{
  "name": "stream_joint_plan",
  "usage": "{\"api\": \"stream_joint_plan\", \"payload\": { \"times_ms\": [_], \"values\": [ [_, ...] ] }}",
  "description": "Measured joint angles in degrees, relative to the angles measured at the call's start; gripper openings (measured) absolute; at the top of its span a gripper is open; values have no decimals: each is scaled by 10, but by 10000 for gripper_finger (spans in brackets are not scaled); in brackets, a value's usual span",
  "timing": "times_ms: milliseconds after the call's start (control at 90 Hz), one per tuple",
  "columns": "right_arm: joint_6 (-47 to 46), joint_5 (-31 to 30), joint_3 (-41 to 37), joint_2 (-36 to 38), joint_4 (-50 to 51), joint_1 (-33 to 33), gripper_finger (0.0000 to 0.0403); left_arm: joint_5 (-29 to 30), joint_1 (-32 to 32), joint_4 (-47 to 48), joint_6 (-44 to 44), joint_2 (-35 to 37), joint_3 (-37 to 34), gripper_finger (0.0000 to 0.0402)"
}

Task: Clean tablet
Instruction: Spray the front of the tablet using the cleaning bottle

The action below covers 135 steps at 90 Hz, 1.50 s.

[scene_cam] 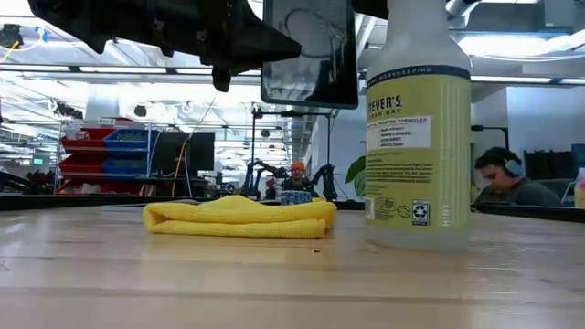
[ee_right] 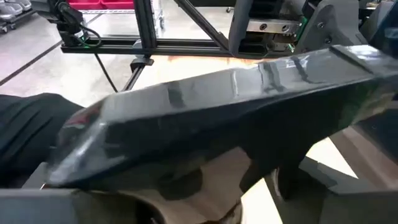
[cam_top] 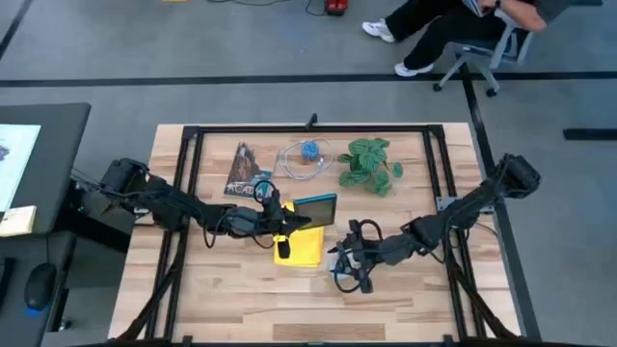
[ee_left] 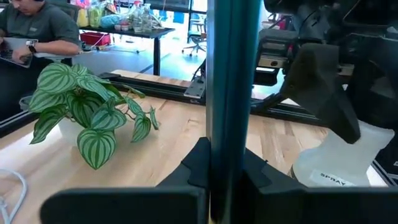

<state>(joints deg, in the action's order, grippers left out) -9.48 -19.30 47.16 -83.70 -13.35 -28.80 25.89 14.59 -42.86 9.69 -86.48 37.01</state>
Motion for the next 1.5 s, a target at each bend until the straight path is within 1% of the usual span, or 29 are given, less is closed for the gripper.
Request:
{"api": "stream_joint_plan", "payload": {
  "times_ms": [89, 178, 244, 367, 533, 589, 644, 711, 800, 822, 911, 989, 1044, 1111, 1178, 1289, 1344, 1400, 1500],
  "values": [
    [1, 1, -3, -4, 28, -1, 273, 0, 1, 0, 0, 0, 0, 9],
    [-4, -3, -3, -2, 33, -1, 283, 1, 2, 4, -2, 0, 0, 9],
    [-4, -9, -2, -1, 35, -1, 285, 2, 3, 14, -2, 0, 0, 9],
    [-24, -39, -2, -1, 44, -5, 286, 5, 7, 29, -2, 0, 0, 9],
    [-63, -76, 12, 13, 108, -18, 282, 27, 20, 38, -3, 0, 0, 9],
    [-70, -83, 17, 18, 121, -24, 272, 32, 24, 39, -6, 0, 0, 9],
    [-76, -84, 20, 21, 125, -28, 253, 36, 28, 42, -9, 0, 0, 9],
    [-88, -85, 22, 21, 133, -33, 216, 37, 32, 47, -6, 0, 0, 9],
    [-100, -89, 23, 21, 145, -39, 152, 43, 38, 71, 13, 0, 0, 9],
    [-104, -89, 23, 22, 153, -41, 147, 49, 41, 79, 18, 0, 0, 9],
    [-134, -97, 26, 30, 193, -50, 147, 91, 58, 110, 32, 0, 0, 9],
    [-157, -122, 25, 42, 229, -61, 147, 120, 73, 139, 40, 0, 0, 9],
    [-164, -140, 24, 57, 253, -73, 147, 130, 80, 153, 50, 0, 0, 9],
    [-165, -163, 22, 81, 288, -87, 147, 132, 86, 157, 62, 0, -4, 9],
    [-179, -185, 20, 109, 320, -102, 147, 134, 89, 155, 77, 1, -24, 9],
    [-223, -238, 22, 157, 381, -128, 147, 136, 90, 147, 99, 1, -63, 9],
    [-248, -253, 22, 172, 417, -138, 148, 137, 90, 128, 111, 1, -81, 9],
    [-273, -260, 22, 185, 449, -145, 160, 138, 90, 110, 119, 1, -98, 9],
    [-301, -266, 22, 203, 477, -147, 196, 140, 91, 80, 127, 1, -118, 9]
  ]
}}
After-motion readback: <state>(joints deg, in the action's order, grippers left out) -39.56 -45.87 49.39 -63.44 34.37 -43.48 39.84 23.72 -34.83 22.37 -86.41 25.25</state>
